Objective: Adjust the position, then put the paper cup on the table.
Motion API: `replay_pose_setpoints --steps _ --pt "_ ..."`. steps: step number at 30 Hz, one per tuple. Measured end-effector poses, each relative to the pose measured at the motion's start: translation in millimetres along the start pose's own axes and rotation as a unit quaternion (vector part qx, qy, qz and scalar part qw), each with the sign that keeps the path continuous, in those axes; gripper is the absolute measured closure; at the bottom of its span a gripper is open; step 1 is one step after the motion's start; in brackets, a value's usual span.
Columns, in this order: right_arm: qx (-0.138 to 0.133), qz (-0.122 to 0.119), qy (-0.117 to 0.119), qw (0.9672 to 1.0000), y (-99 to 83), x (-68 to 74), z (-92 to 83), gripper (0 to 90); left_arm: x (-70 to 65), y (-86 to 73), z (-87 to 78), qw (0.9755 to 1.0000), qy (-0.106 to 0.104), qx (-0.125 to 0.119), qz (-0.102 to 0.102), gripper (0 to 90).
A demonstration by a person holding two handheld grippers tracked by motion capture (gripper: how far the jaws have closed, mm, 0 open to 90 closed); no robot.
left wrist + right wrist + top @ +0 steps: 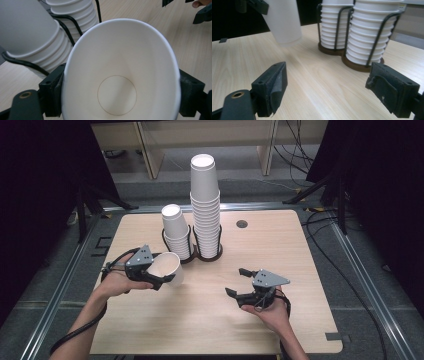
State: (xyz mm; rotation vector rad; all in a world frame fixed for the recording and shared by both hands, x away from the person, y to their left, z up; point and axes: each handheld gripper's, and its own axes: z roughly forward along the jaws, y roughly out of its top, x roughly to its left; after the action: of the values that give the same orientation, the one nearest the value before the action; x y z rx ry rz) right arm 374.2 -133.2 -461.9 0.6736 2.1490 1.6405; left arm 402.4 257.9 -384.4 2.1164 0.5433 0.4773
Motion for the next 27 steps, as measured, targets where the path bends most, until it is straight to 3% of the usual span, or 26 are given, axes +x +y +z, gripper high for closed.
replay_pose_setpoints --steps 1,2,3,4,7,8,9,13,15,18,19,22,23,25,27 --pt "0.001 0.012 0.001 0.9999 -0.9 0.4 -1.4 16.9 1.5 -0.5 -1.9 1.0 0.004 0.002 -0.001 16.5" --pt "-0.005 0.005 -0.016 0.9998 -2.0 -3.3 -5.5 16.9 2.1 -0.8 -2.8 1.0 0.009 0.001 -0.001 16.5" --pt "-0.005 0.005 -0.016 0.9998 -2.0 -3.3 -5.5 16.9 3.0 -1.6 -3.9 0.9999 0.011 0.001 -0.005 16.5" --pt "-0.009 0.019 -0.015 0.9997 -2.7 -5.3 -8.8 16.9 3.8 -2.0 -4.4 0.9999 0.014 0.004 -0.003 16.5" --pt "-0.016 0.01 -0.024 0.9995 -2.1 -8.2 -12.6 16.9 7.6 -4.0 -7.1 0.9997 0.02 0.01 -0.005 16.6" --pt "-0.008 0.012 -0.039 0.9991 -1.3 -9.1 -17.1 16.9 8.0 -4.8 -7.5 0.9996 0.024 0.007 -0.01 16.6" --pt "-0.006 0.028 -0.037 0.9989 -1.8 -8.0 -18.1 16.9 8.7 -5.9 -8.4 0.9995 0.027 0.005 -0.014 16.6" --pt "-0.025 0.009 -0.043 0.9987 -3.2 -13.6 -17.9 16.8 12.8 -8.8 -14.2 0.9992 0.036 0.009 -0.014 16.6" --pt "-0.012 0.031 -0.045 0.9984 -3.8 -13.2 -19.2 16.8 14.2 -10.9 -17.7 0.9988 0.044 0.009 -0.02 16.6" --pt "-0.021 0.011 -0.061 0.9978 -4.0 -16.5 -19.5 16.9 18.0 -15.8 -23.0 0.9983 0.051 0.017 -0.02 16.5" --pt "-0.02 0.021 -0.066 0.9974 -5.1 -16.5 -20.3 17.2 19.6 -16.9 -25.0 0.998 0.058 0.024 -0.014 16.4" --pt "-0.018 0.037 -0.058 0.9974 -6.9 -17.2 -20.7 17.3 22.7 -22.3 -26.7 0.9972 0.066 0.019 -0.03 16.4" --pt "-0.012 0.027 -0.068 0.9973 -7.0 -19.1 -22.4 17.3 25.0 -23.7 -28.2 0.9968 0.072 0.024 -0.025 16.4" --pt "-0.012 0.042 -0.077 0.9961 -8.0 -19.0 -23.6 17.3 27.3 -26.3 -30.6 0.9954 0.084 0.032 -0.034 16.4" --pt "-0.015 0.039 -0.087 0.9954 -8.5 -22.3 -25.0 17.3 29.5 -27.6 -30.7 0.9945 0.092 0.032 -0.039 16.2"
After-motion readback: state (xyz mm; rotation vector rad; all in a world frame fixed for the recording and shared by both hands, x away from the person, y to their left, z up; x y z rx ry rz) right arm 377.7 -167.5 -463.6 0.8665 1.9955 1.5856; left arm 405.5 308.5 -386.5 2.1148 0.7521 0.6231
